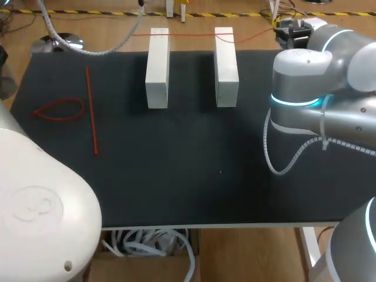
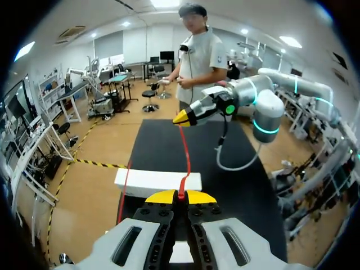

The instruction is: Grab the tape and strap the tape.

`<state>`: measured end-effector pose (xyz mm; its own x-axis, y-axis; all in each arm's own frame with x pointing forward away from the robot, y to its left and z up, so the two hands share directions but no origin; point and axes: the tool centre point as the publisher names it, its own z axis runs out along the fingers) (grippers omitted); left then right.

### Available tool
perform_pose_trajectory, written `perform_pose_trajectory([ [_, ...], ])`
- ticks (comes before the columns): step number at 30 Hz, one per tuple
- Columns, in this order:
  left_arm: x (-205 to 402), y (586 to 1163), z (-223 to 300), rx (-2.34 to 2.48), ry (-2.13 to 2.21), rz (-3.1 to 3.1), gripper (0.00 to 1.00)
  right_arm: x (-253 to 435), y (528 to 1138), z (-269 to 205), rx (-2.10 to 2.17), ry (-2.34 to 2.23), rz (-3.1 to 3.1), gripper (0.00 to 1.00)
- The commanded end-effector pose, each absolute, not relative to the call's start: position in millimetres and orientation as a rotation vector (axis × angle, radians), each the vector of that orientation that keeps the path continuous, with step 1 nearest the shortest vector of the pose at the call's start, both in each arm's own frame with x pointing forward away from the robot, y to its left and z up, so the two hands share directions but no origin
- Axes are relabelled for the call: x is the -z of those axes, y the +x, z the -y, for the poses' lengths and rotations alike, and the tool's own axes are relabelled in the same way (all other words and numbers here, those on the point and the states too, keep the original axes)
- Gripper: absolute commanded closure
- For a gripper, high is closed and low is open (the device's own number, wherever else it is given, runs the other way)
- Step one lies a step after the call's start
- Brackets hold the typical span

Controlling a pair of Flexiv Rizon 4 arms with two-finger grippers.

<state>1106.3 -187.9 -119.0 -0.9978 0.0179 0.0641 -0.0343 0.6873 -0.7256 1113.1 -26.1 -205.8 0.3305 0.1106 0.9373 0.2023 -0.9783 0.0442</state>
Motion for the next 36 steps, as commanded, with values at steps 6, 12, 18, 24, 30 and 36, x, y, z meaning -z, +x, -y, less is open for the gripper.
perform_pose_trajectory([
  [6, 119.7, 1116.1, 201.6, -1.005, 0.11, 2.864, 1.0, 203.5, 1110.1, 29.7, 1.763, -2.469, 0.388, 1.0],
  [12, 119.7, 1116.1, 201.6, -1.005, 0.11, 2.864, 1.0, 203.7, 1110.1, 30.3, 1.769, -2.464, 0.401, 1.0],
  [18, 121.9, 1117.2, 205.5, -0.898, 0.086, 2.932, 1.0, 204.4, 1110.0, 30.8, 1.767, -2.466, 0.405, 1.0],
  [24, 123.5, 1117.1, 211.5, -0.711, 0.031, 2.987, 1.0, 202.7, 1111.0, 30.3, 1.773, -2.46, 0.414, 1.0],
  [30, 130.3, 1116.0, 210.8, -0.622, 0.13, 2.968, 1.0, 201.9, 1112.0, 30.8, 1.782, -2.458, 0.431, 1.0],
  [36, 131.9, 1116.2, 211.5, -0.639, 0.131, 2.96, 1.0, 201.6, 1112.0, 29.3, 1.78, -2.458, 0.442, 1.0],
])
